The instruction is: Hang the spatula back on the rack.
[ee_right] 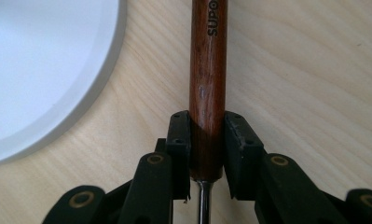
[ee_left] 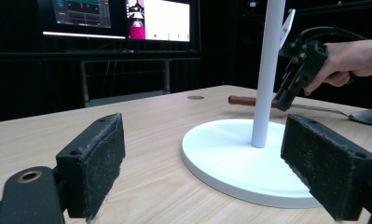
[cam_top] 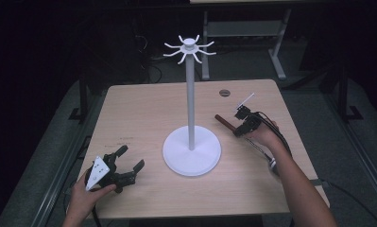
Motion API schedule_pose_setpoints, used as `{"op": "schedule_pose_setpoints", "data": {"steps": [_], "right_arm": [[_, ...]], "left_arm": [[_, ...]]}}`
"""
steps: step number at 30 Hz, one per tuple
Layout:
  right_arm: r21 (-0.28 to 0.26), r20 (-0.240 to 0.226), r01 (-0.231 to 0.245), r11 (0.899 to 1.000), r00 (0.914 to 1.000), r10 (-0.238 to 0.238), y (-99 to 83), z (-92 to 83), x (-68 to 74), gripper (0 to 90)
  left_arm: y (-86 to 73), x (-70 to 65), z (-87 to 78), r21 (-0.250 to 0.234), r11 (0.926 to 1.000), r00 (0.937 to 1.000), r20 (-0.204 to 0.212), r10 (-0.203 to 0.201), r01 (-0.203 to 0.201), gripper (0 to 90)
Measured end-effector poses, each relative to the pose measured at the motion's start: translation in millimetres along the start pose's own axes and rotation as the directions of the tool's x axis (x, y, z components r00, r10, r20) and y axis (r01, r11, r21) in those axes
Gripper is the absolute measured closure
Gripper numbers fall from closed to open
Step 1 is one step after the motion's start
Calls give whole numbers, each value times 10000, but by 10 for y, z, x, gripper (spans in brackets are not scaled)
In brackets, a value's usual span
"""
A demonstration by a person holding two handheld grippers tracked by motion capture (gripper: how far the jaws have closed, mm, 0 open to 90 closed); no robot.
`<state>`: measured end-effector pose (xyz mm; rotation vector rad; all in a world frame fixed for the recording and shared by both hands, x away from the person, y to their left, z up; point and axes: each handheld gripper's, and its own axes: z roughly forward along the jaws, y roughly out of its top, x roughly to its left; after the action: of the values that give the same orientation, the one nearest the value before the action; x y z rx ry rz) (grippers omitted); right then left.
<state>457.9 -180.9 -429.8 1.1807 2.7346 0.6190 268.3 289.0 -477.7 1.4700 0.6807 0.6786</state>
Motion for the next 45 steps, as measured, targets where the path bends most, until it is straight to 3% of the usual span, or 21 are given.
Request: {"op": "schedule_pose_setpoints", "data": {"steps": [10,24,29,32,33,41,43,45], "right_arm": [[-1158,-64,-48,9933,10000,41,-59,-310,4,730],[-2871,-130,-177,9577,9998,146,-130,-745,76,731],[-3608,-146,-137,9325,9999,90,-152,-926,110,731],[-4117,-188,-157,9112,9998,87,-176,-1026,126,731],[-4358,-217,-164,8999,9997,77,-187,-1066,135,731],[-5395,-239,-249,8416,9996,143,-289,-1255,157,732],[-5725,-243,-210,8196,9997,86,-331,-1295,172,732],[-5940,-272,-174,8043,9996,16,-357,-1321,186,732]], "left_arm": [[1,0,0,9,10000,10000,1,3,-3,129],[0,-1,0,0,10000,10000,-3,-4,4,129],[0,-1,0,5,10000,10000,-1,6,-6,129],[0,0,0,-1,10000,10000,-7,-4,4,129],[0,0,0,-1,10000,10000,-11,-12,12,129],[0,0,2,-19,10000,10000,-18,-16,16,129],[-1,-1,3,-35,10000,10000,-18,-13,13,129],[0,-2,1,-2,10000,10000,-27,-9,9,129]]}}
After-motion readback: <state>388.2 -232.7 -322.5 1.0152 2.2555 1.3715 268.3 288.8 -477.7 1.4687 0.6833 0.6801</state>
